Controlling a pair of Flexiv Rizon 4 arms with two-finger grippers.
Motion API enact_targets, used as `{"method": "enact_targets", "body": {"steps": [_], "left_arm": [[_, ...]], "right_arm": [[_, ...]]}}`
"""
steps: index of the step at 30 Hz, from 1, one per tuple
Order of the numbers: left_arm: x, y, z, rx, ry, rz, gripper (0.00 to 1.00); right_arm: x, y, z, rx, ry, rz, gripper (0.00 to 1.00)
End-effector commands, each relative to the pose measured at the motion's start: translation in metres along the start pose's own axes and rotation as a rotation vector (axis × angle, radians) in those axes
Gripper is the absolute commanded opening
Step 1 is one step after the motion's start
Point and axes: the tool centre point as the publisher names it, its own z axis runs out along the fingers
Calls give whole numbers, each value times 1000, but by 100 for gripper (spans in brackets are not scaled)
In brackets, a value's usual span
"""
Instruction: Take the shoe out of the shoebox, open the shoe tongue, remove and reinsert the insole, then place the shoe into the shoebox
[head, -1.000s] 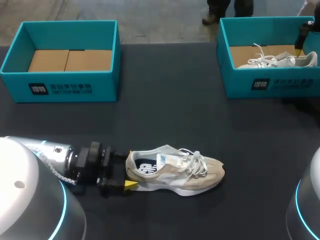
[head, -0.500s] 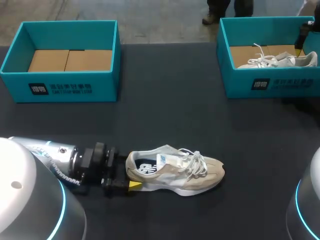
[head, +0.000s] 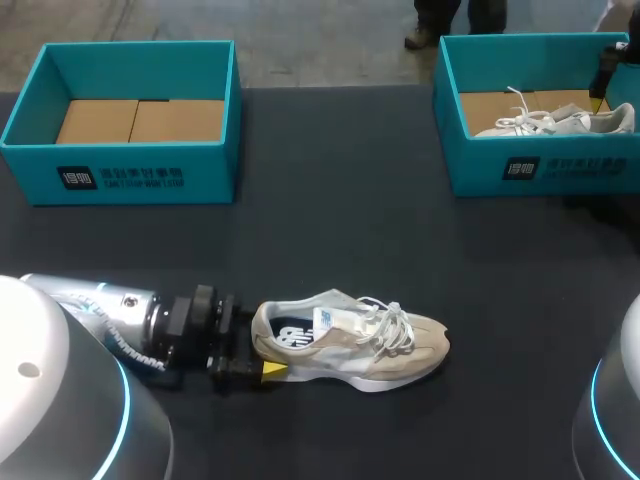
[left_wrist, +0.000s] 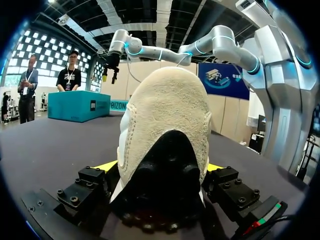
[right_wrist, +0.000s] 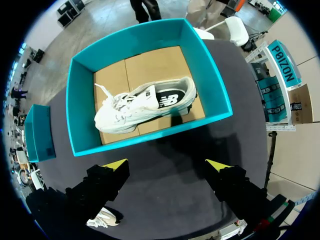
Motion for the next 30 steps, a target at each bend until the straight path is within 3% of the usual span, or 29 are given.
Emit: {"method": "enact_targets", "body": {"steps": [1, 30], "left_arm": [[3, -1, -1, 1, 1, 1, 100], [6, -5, 9, 4, -7, 1, 100]], "right_arm": [[0, -1, 0, -2, 1, 2, 100], [0, -1, 0, -2, 1, 2, 100]]}}
